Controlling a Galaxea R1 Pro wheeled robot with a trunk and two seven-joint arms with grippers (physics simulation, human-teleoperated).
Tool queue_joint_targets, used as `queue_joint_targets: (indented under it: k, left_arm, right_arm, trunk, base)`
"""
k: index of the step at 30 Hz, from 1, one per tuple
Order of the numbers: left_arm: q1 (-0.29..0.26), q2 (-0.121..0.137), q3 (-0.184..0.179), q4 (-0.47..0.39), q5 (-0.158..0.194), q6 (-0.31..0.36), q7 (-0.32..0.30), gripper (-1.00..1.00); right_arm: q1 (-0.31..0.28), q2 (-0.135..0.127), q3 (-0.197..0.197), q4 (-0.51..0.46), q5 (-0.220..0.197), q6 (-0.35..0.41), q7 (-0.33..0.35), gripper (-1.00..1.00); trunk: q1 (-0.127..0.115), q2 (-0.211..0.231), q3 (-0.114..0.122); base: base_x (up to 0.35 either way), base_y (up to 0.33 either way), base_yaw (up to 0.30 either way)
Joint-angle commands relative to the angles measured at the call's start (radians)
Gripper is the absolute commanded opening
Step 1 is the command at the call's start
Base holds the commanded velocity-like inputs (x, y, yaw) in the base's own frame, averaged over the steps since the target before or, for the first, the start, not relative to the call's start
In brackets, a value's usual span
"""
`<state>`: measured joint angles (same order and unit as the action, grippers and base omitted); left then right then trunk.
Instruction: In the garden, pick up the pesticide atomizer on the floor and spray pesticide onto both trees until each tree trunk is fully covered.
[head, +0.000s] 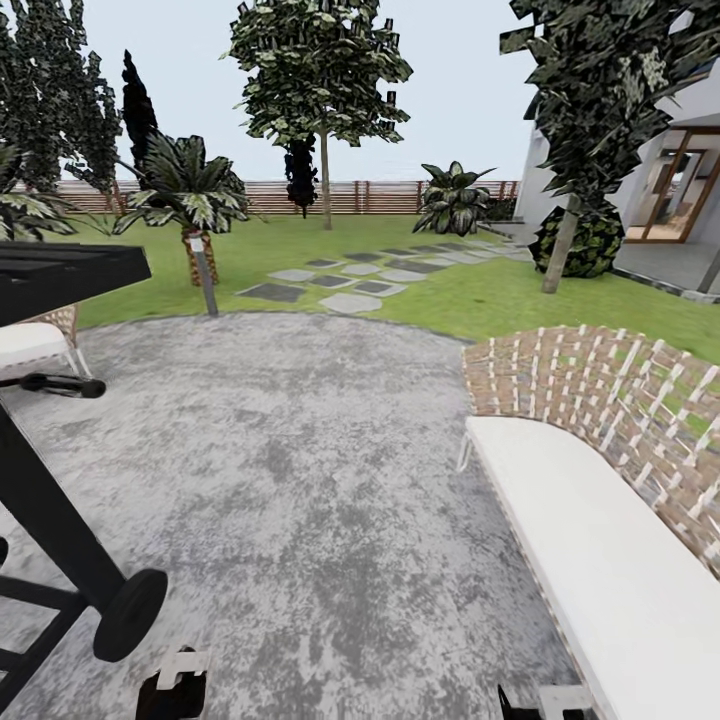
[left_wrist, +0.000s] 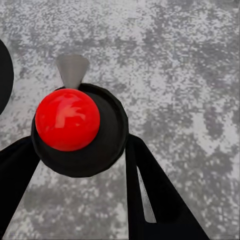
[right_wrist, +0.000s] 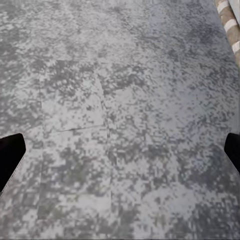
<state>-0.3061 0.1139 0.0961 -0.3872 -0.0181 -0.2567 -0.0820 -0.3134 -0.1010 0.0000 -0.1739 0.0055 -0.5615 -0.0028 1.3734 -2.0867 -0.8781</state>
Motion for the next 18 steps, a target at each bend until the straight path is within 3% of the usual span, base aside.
queue_joint_targets:
  k: [1, 18]
  left_arm:
    - [-0.001, -0.001, 0.008, 0.001, -0.002, -0.003, -0.009, -1.0]
    - [-0.001, -0.001, 0.008, 0.001, -0.002, -0.003, -0.009, -1.0]
  right_arm:
    - [0.0, 0.0, 0.0, 0.001, 0.001, -0.003, 0.0, 1.0]
    - [0.0, 0.001, 0.0, 0.002, 0.001, -0.003, 0.0, 1.0]
  trunk:
    - [0.0, 0.0, -0.001]
    - [0.0, 0.0, -0.001]
  base:
    - [0.338, 0.0, 0.0]
    - [0.338, 0.0, 0.0]
